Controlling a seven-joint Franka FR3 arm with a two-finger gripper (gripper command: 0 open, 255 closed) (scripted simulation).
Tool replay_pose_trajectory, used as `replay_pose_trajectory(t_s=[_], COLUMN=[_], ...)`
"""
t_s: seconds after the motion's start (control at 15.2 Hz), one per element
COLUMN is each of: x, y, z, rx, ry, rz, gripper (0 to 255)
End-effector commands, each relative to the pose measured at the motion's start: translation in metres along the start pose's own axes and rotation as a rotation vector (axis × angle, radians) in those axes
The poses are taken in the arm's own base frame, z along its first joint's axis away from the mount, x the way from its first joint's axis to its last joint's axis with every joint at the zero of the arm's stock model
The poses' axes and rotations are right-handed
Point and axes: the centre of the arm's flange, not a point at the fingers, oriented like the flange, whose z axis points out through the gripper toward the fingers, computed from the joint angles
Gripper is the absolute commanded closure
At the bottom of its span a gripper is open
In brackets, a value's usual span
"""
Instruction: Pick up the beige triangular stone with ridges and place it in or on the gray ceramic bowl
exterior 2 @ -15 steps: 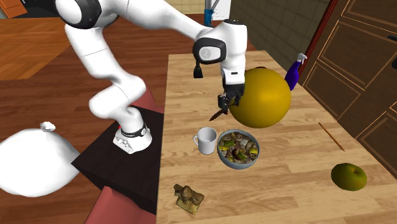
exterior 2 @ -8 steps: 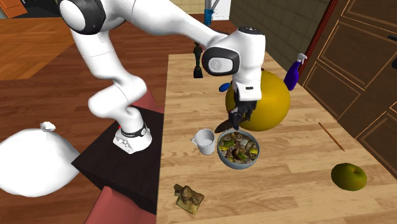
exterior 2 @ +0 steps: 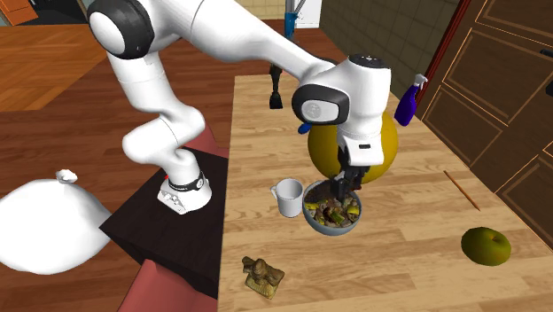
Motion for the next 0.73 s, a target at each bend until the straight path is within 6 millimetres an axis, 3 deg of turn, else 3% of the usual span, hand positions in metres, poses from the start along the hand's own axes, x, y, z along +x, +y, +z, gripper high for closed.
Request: replay_pose_trajectory(t_s=[0.0, 0.66], x=[0.001, -0.006], y=[0.000, 0.001], z=[0.009, 0.064], rx=[0.000, 0.000], ry=[0.000, 0.000], rz=[0.000, 0.000], gripper=[255, 255])
